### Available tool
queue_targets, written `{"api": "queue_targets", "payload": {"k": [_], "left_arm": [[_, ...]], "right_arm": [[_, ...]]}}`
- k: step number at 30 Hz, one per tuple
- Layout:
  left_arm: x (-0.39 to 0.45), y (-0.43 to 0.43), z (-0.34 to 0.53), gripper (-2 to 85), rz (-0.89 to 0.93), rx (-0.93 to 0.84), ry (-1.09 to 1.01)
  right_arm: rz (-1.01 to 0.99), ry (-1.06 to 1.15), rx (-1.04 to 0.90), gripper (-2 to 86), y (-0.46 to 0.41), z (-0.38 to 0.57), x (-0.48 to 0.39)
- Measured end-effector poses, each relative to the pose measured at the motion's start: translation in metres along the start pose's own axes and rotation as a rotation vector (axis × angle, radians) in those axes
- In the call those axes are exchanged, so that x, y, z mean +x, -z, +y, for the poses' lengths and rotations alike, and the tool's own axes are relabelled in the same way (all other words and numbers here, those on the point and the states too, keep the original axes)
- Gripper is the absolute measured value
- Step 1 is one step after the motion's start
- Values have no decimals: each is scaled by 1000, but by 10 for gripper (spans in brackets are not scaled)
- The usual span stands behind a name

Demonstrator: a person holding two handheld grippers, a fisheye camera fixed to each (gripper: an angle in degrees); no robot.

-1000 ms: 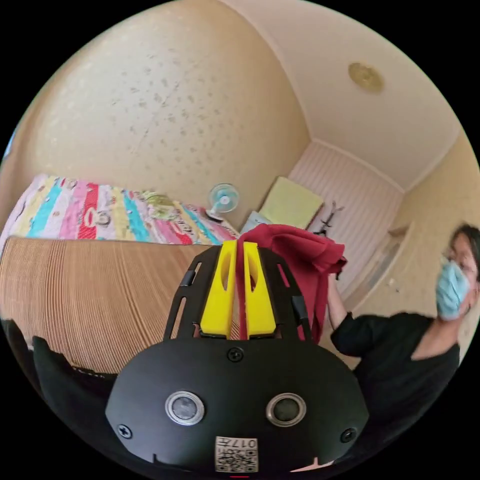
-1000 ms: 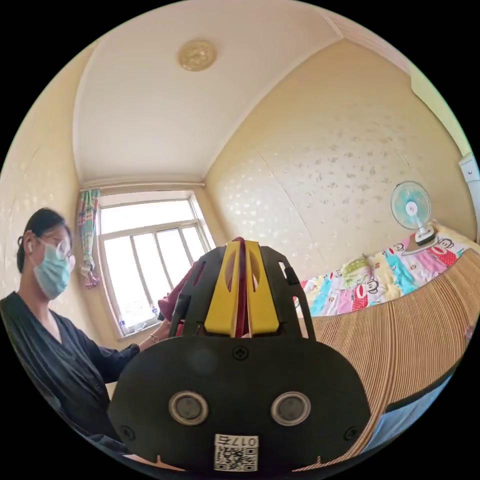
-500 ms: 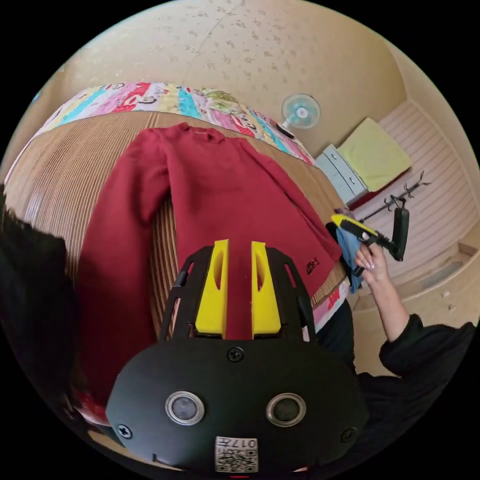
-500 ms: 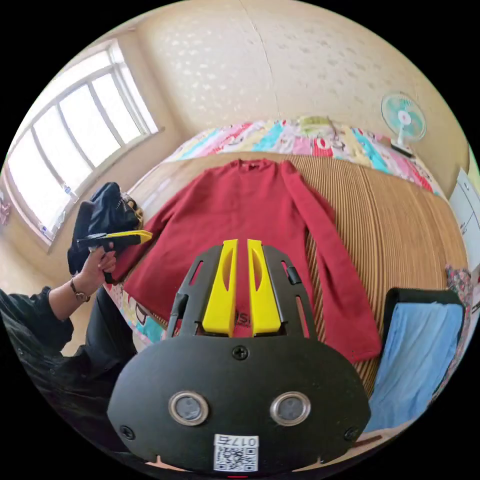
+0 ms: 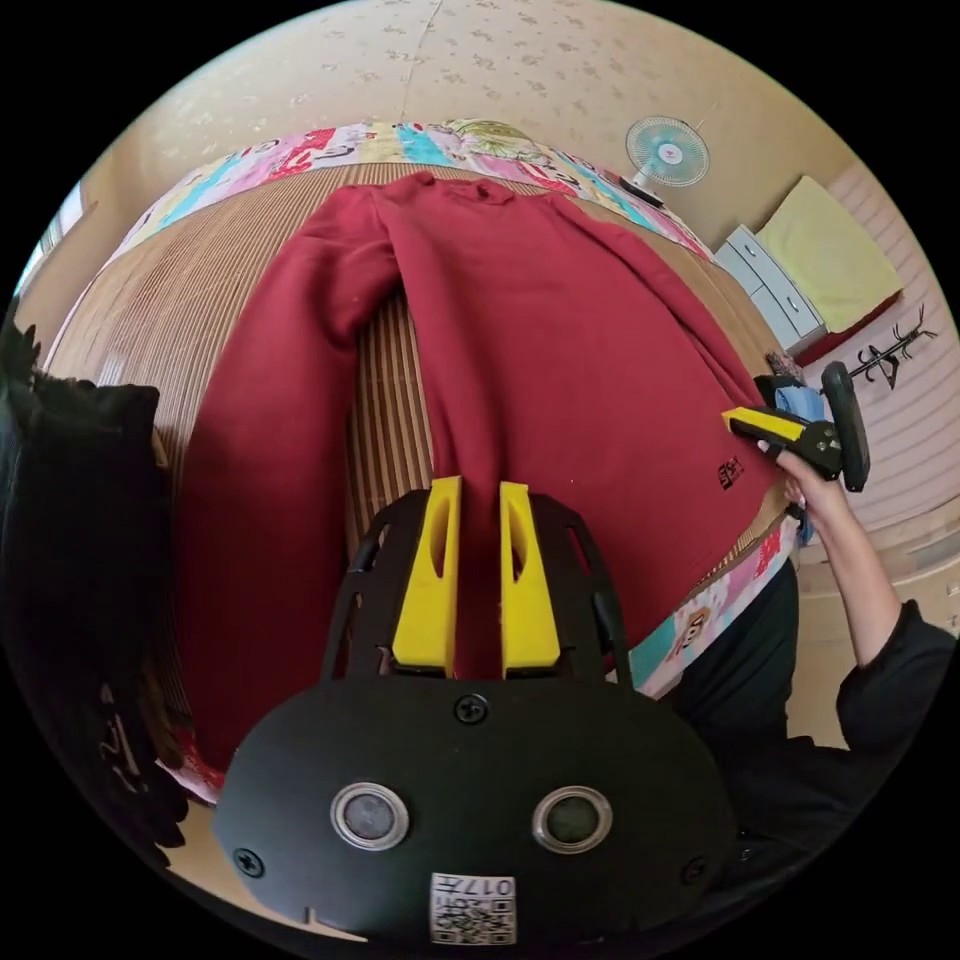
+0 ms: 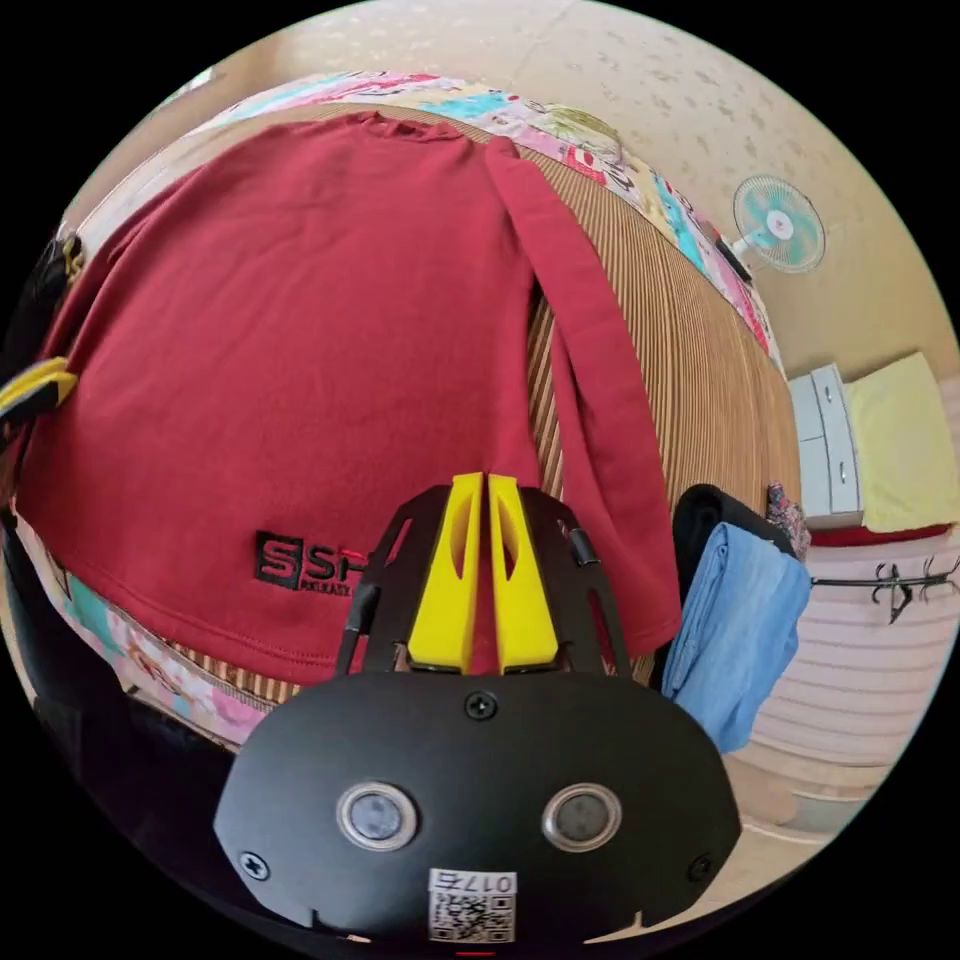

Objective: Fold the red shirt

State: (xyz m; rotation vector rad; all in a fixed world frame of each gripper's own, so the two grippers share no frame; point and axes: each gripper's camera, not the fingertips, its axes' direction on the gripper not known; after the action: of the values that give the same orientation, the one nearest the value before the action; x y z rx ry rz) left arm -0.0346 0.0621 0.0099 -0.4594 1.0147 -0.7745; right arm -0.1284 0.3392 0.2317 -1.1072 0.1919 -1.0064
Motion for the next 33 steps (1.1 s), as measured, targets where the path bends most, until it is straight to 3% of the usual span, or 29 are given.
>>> {"api": "queue_targets", "payload": {"k": [3, 5, 12, 16, 20, 21, 25, 30, 33], "left_arm": [[-1, 2, 16, 63, 45, -33, 10], [-2, 4, 27, 61, 59, -45, -22], [-16, 15, 94, 48, 144, -121, -17], [-35, 11, 125, 38, 244, -155, 137], [-69, 13, 140, 38, 425, -112, 315], [-75, 16, 143, 36, 439, -103, 330], [-83, 23, 147, -2, 413, -144, 319], [-85, 44, 163, -9, 380, -41, 327], [-80, 57, 176, -9, 318, 61, 346]], "right_arm": [[86, 64, 20, 14, 9, 29, -22], [19, 20, 54, 13, 17, 53, -13], [-546, -278, 38, 6, 39, 163, 64], [-555, -211, -97, 5, 39, 204, 48], [-623, -277, -27, 7, 80, 213, 72], [-605, -303, 70, 10, 106, 216, 86], [-476, -318, 284, 24, 167, 217, 142], [-458, -316, 270, 84, 159, 204, 205], [-564, -227, 61, 101, 116, 170, 216]]}}
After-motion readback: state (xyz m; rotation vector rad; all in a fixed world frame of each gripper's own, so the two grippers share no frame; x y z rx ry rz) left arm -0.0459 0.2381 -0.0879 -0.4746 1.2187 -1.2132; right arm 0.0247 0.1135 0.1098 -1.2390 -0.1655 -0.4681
